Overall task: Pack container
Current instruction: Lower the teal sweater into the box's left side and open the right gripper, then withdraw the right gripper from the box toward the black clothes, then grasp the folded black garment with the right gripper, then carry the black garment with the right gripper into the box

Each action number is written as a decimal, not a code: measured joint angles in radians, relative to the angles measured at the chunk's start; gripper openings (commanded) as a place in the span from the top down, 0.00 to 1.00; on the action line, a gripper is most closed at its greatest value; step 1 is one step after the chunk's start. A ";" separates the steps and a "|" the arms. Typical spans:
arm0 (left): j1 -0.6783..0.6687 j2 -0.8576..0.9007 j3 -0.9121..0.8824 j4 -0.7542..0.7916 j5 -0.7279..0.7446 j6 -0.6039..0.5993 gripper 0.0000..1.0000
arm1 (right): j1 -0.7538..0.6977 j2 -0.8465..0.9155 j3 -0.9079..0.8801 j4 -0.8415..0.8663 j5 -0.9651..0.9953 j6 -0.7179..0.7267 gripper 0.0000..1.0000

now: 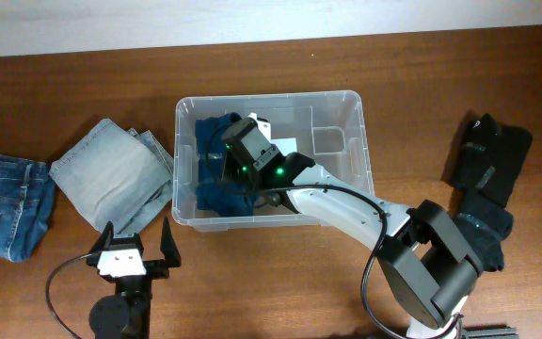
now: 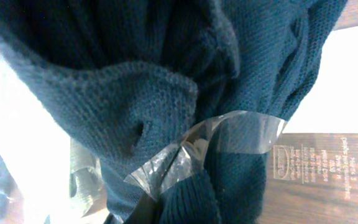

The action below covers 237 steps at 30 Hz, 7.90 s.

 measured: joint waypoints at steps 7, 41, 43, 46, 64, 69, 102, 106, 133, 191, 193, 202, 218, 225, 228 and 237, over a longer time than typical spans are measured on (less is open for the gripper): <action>0.000 0.000 0.000 0.000 0.000 0.000 0.01 | 0.011 0.008 0.000 0.007 -0.001 0.000 0.96; 0.000 0.000 0.000 0.000 0.000 0.000 0.00 | 0.004 0.043 0.004 -0.083 -0.026 -0.171 0.15; 0.000 0.000 0.000 0.000 0.000 0.000 0.01 | -0.007 0.042 0.004 -0.109 -0.027 -0.190 0.14; 0.000 0.000 0.000 0.000 0.000 0.000 0.00 | -0.035 0.027 0.005 -0.145 -0.033 -0.219 0.13; 0.000 0.000 0.000 0.000 0.000 0.000 0.01 | -0.172 -0.204 0.222 -0.602 -0.033 -0.357 0.04; 0.000 0.000 0.000 0.000 0.000 0.000 0.00 | -0.311 -0.315 0.267 -0.768 -0.032 -0.392 0.02; 0.000 0.000 0.000 0.000 0.000 0.000 0.01 | -1.441 -0.293 0.174 -0.869 -0.094 -0.707 0.02; 0.000 0.000 0.000 0.000 0.000 0.000 0.01 | -1.456 -0.239 0.173 -0.770 -0.170 -0.787 0.02; 0.000 0.000 0.000 0.000 0.000 0.000 0.01 | -1.468 0.177 0.172 -0.330 -0.249 -0.954 0.09; 0.000 0.000 0.000 0.000 0.000 0.000 0.00 | -1.490 0.217 0.370 -0.660 -0.538 -0.817 0.81; 0.000 0.000 0.000 0.000 0.000 0.000 0.01 | -1.486 0.218 0.466 -0.740 -0.563 -0.820 0.81; 0.000 0.000 0.000 0.000 0.000 0.000 0.01 | -1.369 0.162 0.786 -1.069 -0.637 -0.883 0.81; 0.000 0.000 0.000 0.000 0.000 0.000 0.01 | -0.754 -0.003 0.816 -1.182 -0.665 -0.884 0.83; 0.000 0.000 0.000 0.000 0.000 0.000 0.01 | -0.579 -0.003 0.816 -1.138 -0.518 -0.755 0.87; 0.000 0.000 0.000 0.000 0.000 0.000 0.01 | -0.507 -0.003 0.815 -1.125 -0.425 -0.676 0.89; 0.000 0.000 0.000 0.000 0.000 0.000 0.01 | -0.385 -0.004 0.699 -0.998 -0.257 -0.431 0.94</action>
